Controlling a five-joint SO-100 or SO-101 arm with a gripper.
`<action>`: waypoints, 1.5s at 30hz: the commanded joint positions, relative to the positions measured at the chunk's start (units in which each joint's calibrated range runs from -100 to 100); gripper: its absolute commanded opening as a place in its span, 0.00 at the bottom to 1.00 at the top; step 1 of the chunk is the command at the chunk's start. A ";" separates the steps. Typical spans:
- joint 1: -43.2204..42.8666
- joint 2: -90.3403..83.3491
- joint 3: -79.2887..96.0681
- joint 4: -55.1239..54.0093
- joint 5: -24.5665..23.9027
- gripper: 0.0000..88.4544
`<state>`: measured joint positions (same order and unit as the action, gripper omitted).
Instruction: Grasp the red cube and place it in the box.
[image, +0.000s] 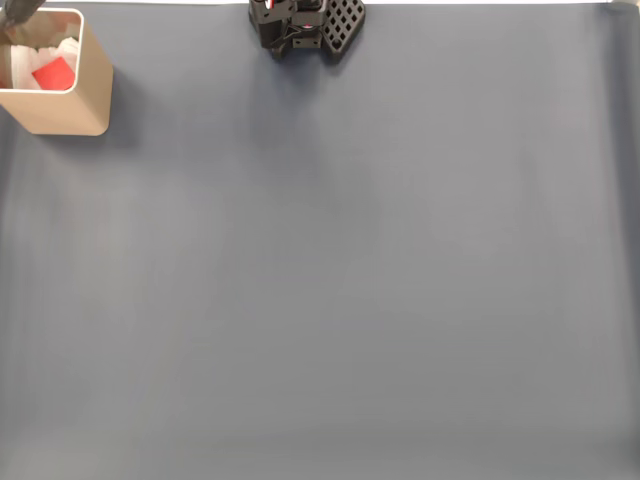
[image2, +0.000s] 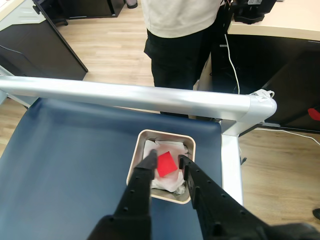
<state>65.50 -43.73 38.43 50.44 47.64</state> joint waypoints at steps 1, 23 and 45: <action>-1.44 -2.55 -1.20 0.30 -0.29 0.00; -24.95 -3.50 -4.39 0.96 2.15 0.00; -57.05 -6.53 8.38 -7.16 4.00 0.00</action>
<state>12.17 -47.46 45.93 45.58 51.21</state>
